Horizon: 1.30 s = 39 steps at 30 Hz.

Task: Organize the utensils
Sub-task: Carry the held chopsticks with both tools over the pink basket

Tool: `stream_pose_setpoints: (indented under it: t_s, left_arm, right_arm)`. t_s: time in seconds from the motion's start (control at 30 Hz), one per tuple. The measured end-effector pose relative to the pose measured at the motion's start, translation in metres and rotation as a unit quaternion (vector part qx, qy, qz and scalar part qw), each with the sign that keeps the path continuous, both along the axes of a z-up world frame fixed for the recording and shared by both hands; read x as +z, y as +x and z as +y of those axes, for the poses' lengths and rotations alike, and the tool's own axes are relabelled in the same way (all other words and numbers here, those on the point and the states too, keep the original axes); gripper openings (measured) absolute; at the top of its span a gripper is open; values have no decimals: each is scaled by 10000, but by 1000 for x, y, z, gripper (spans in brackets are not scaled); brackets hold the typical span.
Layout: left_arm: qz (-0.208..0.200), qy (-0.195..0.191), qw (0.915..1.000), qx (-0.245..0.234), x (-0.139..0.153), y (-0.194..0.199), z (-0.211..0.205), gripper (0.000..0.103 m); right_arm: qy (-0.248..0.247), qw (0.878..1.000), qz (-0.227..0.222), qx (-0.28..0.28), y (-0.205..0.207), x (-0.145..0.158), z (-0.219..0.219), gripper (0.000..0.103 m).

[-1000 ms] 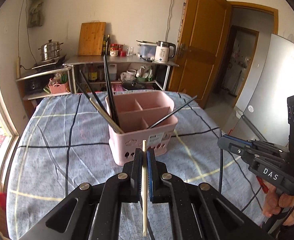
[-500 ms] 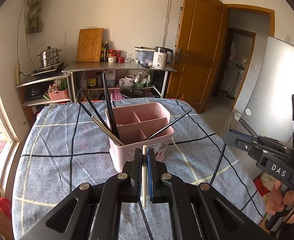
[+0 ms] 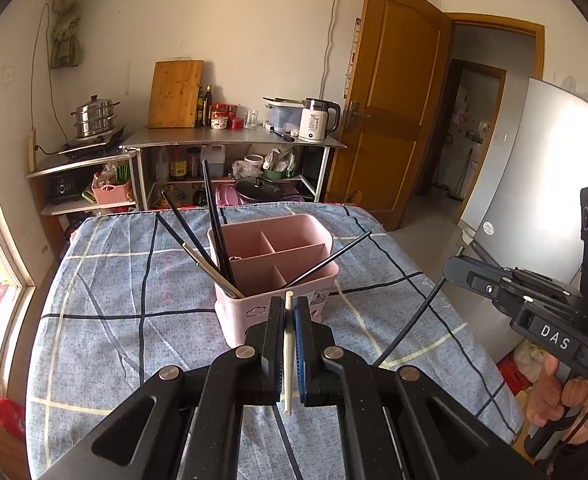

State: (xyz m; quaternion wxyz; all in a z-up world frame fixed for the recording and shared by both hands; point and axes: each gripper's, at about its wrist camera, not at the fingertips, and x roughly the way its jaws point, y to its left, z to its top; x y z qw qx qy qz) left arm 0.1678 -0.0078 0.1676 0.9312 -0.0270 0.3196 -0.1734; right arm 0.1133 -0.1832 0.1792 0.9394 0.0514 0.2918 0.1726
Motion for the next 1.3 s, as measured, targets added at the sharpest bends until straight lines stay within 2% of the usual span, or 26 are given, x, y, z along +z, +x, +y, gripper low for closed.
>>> stream_pose_setpoints:
  t_s: [0.4,0.83,1.1,1.3]
  left_arm:
    - [-251,42,9997,-55,36,17,2,4]
    - [-481,137,9988,2,77,65,-3,4]
    - [-551,129,9984,92,82,99,0,4]
    - [-541,47,9985,116,66,116,3,4]
  right_arm:
    - [51,9995,-295,137,8,27,7,4]
    - [133,9971,-727,190,41,68,17,4]
    - [256,9955,-901,114,67,83,20,4]
    - [276,9958,-871,98,86,74,28,4]
